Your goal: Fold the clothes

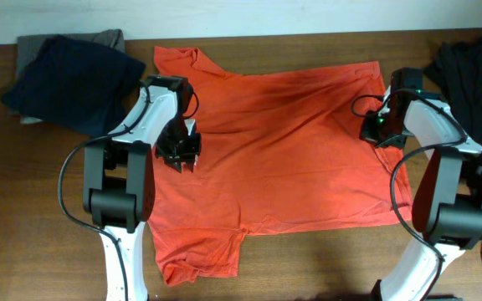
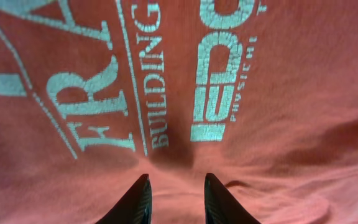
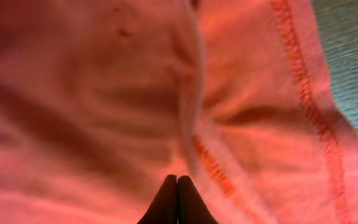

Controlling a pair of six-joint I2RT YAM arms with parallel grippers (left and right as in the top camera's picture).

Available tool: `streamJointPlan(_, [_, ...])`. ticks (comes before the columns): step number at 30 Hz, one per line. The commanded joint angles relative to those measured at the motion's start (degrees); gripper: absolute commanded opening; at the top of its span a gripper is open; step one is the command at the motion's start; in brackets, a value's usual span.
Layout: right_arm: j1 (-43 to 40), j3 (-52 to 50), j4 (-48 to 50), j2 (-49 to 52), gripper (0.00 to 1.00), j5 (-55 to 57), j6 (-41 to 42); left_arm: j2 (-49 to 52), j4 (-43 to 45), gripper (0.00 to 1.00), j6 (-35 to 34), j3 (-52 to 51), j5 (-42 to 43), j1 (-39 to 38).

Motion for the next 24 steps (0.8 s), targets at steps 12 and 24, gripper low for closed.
streamJointPlan(12, [-8.0,0.0,1.1,5.3,0.04,6.9,-0.6,0.5,0.8,0.3,0.1,-0.7,-2.4,0.5])
streamJointPlan(24, [-10.9,2.4,-1.1,5.3,0.04,8.4,-0.5,0.5,2.3,0.3,-0.1,-0.7,-7.4,5.3])
